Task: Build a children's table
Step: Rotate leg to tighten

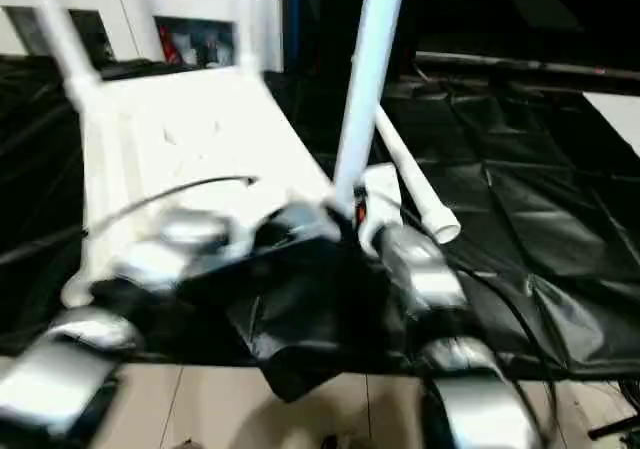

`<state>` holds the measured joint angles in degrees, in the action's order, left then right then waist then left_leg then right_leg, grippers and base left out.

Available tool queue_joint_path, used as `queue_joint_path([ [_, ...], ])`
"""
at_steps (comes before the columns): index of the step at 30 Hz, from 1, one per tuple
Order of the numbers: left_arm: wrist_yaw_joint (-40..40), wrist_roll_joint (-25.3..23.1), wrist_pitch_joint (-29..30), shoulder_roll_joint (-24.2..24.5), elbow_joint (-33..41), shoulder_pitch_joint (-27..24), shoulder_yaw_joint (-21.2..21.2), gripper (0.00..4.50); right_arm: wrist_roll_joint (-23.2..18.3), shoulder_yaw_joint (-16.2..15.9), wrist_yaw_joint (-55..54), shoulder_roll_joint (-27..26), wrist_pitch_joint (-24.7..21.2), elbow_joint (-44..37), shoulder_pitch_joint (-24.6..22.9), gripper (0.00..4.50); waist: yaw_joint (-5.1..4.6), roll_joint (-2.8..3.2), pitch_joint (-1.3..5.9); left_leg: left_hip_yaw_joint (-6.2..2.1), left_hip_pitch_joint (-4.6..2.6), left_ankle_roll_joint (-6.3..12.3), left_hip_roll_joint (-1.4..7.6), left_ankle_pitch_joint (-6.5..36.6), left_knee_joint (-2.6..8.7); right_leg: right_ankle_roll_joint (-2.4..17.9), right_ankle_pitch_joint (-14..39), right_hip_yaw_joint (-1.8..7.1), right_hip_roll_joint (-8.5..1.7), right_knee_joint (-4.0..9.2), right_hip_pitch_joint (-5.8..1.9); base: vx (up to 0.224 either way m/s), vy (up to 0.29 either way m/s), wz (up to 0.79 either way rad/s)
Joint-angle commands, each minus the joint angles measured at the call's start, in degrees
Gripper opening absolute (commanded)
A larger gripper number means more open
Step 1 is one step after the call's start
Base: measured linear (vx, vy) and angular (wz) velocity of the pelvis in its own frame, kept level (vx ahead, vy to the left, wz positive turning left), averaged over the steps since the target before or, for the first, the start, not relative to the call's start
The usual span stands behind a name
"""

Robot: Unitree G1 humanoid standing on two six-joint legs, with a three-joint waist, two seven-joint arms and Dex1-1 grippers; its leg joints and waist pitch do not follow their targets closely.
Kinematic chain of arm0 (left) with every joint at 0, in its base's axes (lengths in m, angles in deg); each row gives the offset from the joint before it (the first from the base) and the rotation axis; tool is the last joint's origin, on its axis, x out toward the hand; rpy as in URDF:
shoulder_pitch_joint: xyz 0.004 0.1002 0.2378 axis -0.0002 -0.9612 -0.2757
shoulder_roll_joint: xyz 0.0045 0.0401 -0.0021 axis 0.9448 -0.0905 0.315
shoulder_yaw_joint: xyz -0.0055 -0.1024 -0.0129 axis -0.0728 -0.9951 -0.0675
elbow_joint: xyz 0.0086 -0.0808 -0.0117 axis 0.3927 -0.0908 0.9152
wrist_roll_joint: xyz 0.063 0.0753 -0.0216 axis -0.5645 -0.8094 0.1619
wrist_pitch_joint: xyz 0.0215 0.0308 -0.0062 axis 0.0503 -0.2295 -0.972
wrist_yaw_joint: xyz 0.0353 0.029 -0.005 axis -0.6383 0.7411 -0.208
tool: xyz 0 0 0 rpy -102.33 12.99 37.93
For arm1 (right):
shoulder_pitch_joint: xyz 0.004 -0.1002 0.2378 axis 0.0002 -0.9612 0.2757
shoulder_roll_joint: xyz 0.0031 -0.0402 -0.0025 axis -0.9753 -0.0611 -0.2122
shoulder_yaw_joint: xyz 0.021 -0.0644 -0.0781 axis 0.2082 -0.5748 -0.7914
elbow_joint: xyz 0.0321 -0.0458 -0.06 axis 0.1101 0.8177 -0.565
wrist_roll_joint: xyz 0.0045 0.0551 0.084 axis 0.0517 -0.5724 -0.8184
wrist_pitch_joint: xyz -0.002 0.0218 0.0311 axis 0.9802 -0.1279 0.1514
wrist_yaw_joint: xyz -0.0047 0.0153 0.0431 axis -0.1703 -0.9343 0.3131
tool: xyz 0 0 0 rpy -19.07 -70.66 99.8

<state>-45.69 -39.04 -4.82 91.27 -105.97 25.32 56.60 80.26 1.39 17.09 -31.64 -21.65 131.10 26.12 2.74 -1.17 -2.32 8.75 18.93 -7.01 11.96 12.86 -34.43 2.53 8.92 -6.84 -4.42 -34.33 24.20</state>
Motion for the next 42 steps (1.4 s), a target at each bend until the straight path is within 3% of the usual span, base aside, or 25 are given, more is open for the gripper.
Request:
queue_joint_path([
  [1, 2.47, -0.25, -0.89, -2.20, -0.21, 1.27, -0.16, 0.00, 1.73, -2.94, 0.37, -4.11, -0.27, 4.80, -0.67, 2.74, 0.11, 0.10, 3.26, 0.72, 0.71, 4.13, 0.12, 8.00, 3.89, 5.22, 24.64, 2.69, -3.38, 5.86, -3.66, 0.000, 0.000, 0.00],
  [2, 2.30, -0.34, -1.10, -2.33, -0.22, 1.31, -0.09, 0.00, 1.82, -2.93, 0.80, -4.53, 0.36, 4.81, -0.47, 2.74, -0.02, 0.19, 3.13, 0.70, 0.73, 4.53, 0.17, 8.74, 4.01, 5.51, 25.06, 2.62, -3.46, 5.97, -3.72, 0.000, 0.000, 0.00],
  [4, 2.11, -0.43, -1.67, -2.31, -0.24, 1.34, 0.02, 0.00, 1.41, -2.70, 1.97, -4.77, 0.91, 4.57, -0.37, 3.44, -0.08, 0.14, 3.30, 0.56, 0.87, 4.92, 0.29, 8.54, 4.12, 5.63, 24.22, 2.63, -3.57, 5.81, -4.06, 0.000, 0.000, 0.00],
  [6, 0.65, -0.35, -3.12, -1.27, 0.34, 1.06, 0.14, 0.00, 0.67, -2.55, 5.59, -4.27, 1.96, 3.55, -0.25, 3.46, -0.12, -0.10, 3.33, 0.54, 1.01, 5.39, 0.34, 8.17, 4.15, 6.19, 22.94, 2.70, -3.57, 5.59, -4.18, 0.000, 0.000, 0.00],
  [9, -0.50, -0.04, -3.69, -0.46, 0.37, 0.89, 0.13, 0.00, 1.13, -3.45, 7.38, -3.10, 3.52, 3.35, -0.16, 3.85, -0.22, -0.01, 3.33, 0.61, 0.98, 5.82, 0.33, 7.90, 4.10, 6.75, 22.47, 2.79, -3.67, 5.55, -4.13, 0.000, 0.000, 0.00],
  [15, -9.43, 1.05, -7.33, 4.41, 2.73, -1.24, 0.61, 0.00, 0.97, -6.20, 22.65, 4.81, 6.62, -2.79, -3.55, 3.85, -0.03, -0.14, 3.42, 0.58, 1.30, 7.56, 0.52, 6.82, 4.01, 7.76, 19.86, 2.89, -3.72, 5.14, -4.53, 0.000, 0.000, 0.00],
  [17, -11.75, 1.45, -8.03, 5.56, 3.26, -1.69, 0.71, 0.00, 0.95, -6.85, 25.66, 6.65, 6.75, -4.38, -4.44, 3.85, -0.05, -0.01, 3.56, 0.52, 1.34, 8.06, 0.79, 5.70, 4.03, 8.92, 16.84, 3.01, -3.73, 4.61, -4.56, 0.000, 0.000, 0.00],
  [24, -24.45, 4.02, -10.17, 11.63, 7.40, -4.21, 1.50, 0.00, 0.18, -9.11, 38.07, 12.95, 6.42, -9.70, -6.44, 3.85, 0.02, 0.09, 3.61, 0.66, 1.28, 8.12, 0.96, 4.41, 3.94, 11.64, 12.56, 3.20, -3.83, 3.98, -4.66, 0.000, 0.000, 0.00],
  [32, -26.53, 4.24, -10.78, 12.85, 8.02, -4.65, 1.38, 0.00, -0.35, -9.24, 40.03, 13.13, 6.34, -10.01, -6.14, 3.85, 0.72, 0.20, 3.53, 0.76, 0.98, 6.87, 1.22, 4.37, 4.11, 11.95, 12.13, 3.34, -3.83, 3.82, -4.51, 0.000, 0.000, 0.00],
  [33, -26.91, 4.36, -10.87, 13.09, 8.27, -4.80, 1.30, 0.00, -0.73, -9.32, 40.74, 12.87, 5.85, -10.13, -6.21, 3.59, 0.79, 0.08, 3.56, 0.78, 1.06, 6.67, 1.18, 4.22, 4.11, 11.78, 11.87, 3.36, -3.83, 3.75, -4.63, 0.000, 0.000, 0.00],
  [42, -27.45, 4.42, -10.87, 13.54, 8.92, -5.26, 1.28, 0.00, -1.61, -9.15, 41.89, 12.22, 4.06, -11.57, -7.80, 2.87, 0.93, 0.24, 3.52, 0.79, 1.03, 6.38, 1.19, 4.10, 4.15, 11.20, 12.30, 3.36, -3.82, 3.83, -4.60, 0.000, 0.000, 0.00],
])
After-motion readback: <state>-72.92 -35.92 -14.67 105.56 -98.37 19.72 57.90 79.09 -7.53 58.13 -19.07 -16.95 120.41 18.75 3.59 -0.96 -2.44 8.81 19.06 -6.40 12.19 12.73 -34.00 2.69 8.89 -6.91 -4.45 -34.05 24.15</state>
